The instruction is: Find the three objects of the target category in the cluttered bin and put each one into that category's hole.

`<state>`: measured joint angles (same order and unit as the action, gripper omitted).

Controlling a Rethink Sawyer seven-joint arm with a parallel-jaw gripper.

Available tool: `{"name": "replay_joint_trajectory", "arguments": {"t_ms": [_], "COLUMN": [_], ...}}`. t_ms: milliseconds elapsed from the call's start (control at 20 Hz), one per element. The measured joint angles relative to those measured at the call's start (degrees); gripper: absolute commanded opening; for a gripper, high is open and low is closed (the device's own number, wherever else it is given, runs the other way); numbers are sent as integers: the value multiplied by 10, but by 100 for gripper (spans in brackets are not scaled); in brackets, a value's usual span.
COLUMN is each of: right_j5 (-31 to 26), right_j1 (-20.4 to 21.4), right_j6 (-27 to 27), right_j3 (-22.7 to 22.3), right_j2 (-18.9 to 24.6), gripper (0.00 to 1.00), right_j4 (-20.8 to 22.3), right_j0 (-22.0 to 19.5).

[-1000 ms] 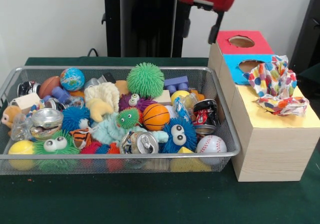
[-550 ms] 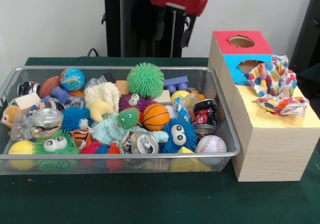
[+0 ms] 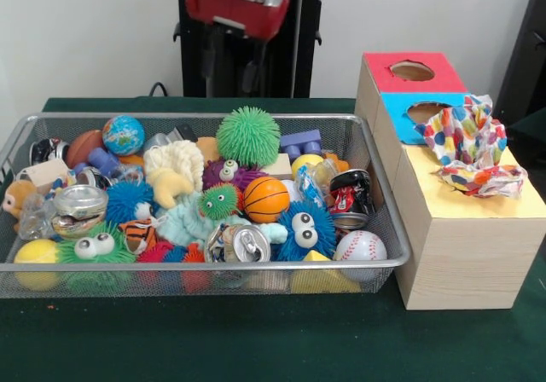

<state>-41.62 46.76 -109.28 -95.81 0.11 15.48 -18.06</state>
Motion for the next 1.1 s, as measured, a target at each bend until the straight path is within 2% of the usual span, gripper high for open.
{"name": "replay_joint_trajectory", "arguments": {"t_ms": [700,1100], "right_j5": [0,0], "right_j1": [-1,-6], "right_j6": [9,10], "right_j3": [5,17], "right_j2": [74,110], "gripper": [100,100], "right_j4": [82,126], "right_j0": [-123,-163]}}
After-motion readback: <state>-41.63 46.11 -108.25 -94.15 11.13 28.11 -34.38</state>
